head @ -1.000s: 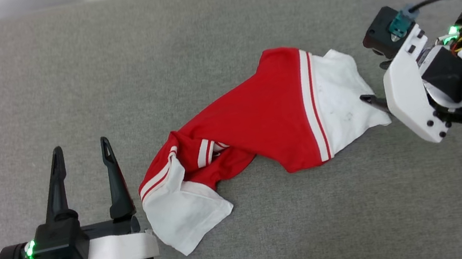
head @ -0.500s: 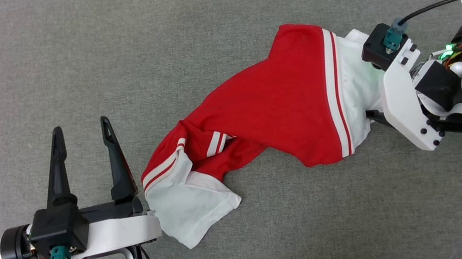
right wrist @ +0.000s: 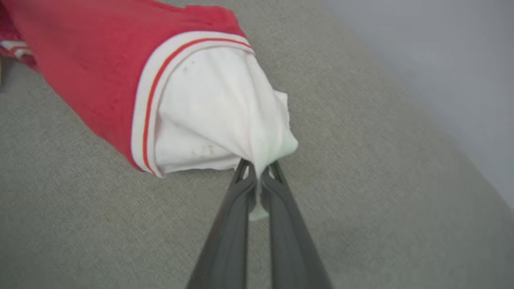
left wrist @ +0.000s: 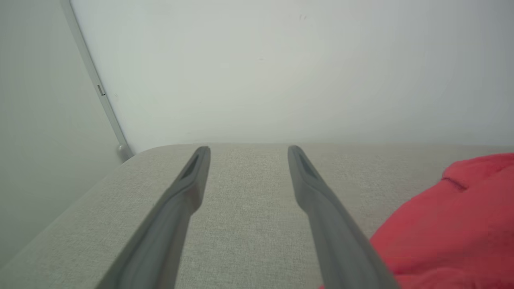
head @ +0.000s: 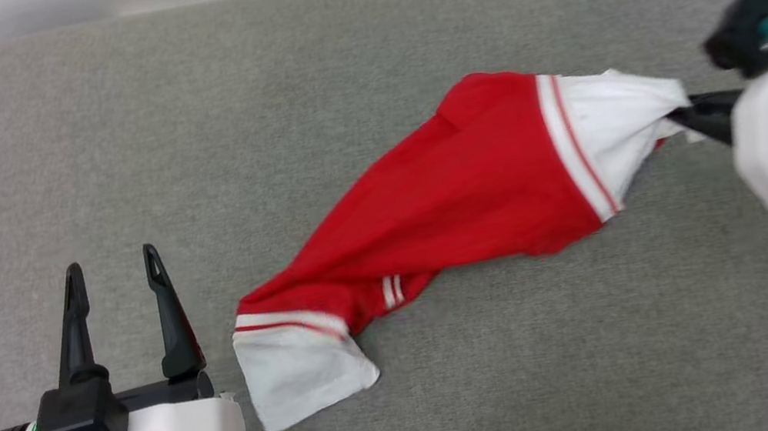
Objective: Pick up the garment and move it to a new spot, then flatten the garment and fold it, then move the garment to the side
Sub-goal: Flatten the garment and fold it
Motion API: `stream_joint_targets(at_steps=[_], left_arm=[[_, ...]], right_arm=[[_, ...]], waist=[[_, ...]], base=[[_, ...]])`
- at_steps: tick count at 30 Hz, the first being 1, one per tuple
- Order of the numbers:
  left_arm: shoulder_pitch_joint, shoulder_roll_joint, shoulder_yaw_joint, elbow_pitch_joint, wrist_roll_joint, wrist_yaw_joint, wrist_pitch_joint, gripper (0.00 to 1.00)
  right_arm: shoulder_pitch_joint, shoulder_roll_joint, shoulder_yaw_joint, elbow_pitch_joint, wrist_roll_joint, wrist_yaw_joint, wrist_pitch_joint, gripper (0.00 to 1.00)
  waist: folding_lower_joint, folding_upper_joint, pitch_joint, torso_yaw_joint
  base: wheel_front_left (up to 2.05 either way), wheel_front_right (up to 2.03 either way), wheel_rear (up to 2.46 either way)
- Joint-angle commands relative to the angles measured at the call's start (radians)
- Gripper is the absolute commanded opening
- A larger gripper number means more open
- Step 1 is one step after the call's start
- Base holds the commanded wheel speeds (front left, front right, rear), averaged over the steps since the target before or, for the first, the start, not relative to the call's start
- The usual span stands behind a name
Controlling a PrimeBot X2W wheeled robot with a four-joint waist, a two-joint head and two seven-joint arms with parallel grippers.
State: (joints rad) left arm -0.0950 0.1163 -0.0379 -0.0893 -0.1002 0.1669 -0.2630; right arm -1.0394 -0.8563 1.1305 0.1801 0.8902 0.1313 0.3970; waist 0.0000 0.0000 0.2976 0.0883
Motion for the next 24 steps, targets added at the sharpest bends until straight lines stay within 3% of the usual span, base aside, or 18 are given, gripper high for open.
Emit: stream_joint_targets(at_steps=[1, 4, 8, 13, 20, 21, 22, 24], left_arm=[[0.017, -0.005, 0.008, -0.003, 0.008, -0.010, -0.003, 1.00], [0.032, -0.011, 0.023, -0.006, 0.015, -0.017, -0.003, 1.00], [0.040, -0.017, 0.035, -0.005, 0.022, -0.032, -0.003, 1.00], [0.032, -0.025, 0.039, 0.006, 0.030, -0.044, -0.003, 1.00], [0.017, -0.032, 0.042, 0.033, 0.045, -0.066, -0.003, 1.00], [0.018, -0.032, 0.045, 0.038, 0.046, -0.069, -0.003, 1.00], [0.019, -0.031, 0.046, 0.042, 0.048, -0.071, -0.003, 1.00], [0.019, -0.024, 0.051, 0.048, 0.054, -0.078, -0.003, 1.00]], right_arm=[[0.045, -0.042, -0.028, -0.018, 0.018, -0.001, -0.018, 0.00], [0.124, -0.118, -0.088, -0.043, 0.045, -0.001, -0.040, 0.00], [0.264, -0.171, -0.159, -0.007, 0.098, -0.001, -0.055, 0.00], [0.395, -0.160, -0.206, 0.110, 0.126, -0.001, -0.056, 0.00], [0.512, -0.068, -0.267, 0.259, 0.118, -0.001, -0.127, 0.00], [0.511, -0.061, -0.285, 0.267, 0.106, -0.001, -0.156, 0.41], [0.513, -0.056, -0.299, 0.270, 0.091, -0.001, -0.183, 1.00], [0.511, -0.050, -0.335, 0.262, 0.051, -0.001, -0.260, 1.00]], waist=[[0.0000, 0.0000, -0.023, -0.025], [0.0000, 0.0000, -0.029, -0.039], [0.0000, 0.0000, -0.025, -0.051], [0.0000, 0.0000, -0.017, -0.054], [0.0000, 0.0000, -0.034, -0.049], [0.0000, 0.0000, -0.043, -0.050], [0.0000, 0.0000, -0.052, -0.050], [0.0000, 0.0000, -0.072, -0.052]], base=[[0.00, 0.00, 0.00], [0.00, 0.00, 0.00], [0.00, 0.00, 0.00], [0.00, 0.00, 0.00], [0.00, 0.00, 0.00], [0.00, 0.00, 0.00], [0.00, 0.00, 0.00], [0.00, 0.00, 0.00]])
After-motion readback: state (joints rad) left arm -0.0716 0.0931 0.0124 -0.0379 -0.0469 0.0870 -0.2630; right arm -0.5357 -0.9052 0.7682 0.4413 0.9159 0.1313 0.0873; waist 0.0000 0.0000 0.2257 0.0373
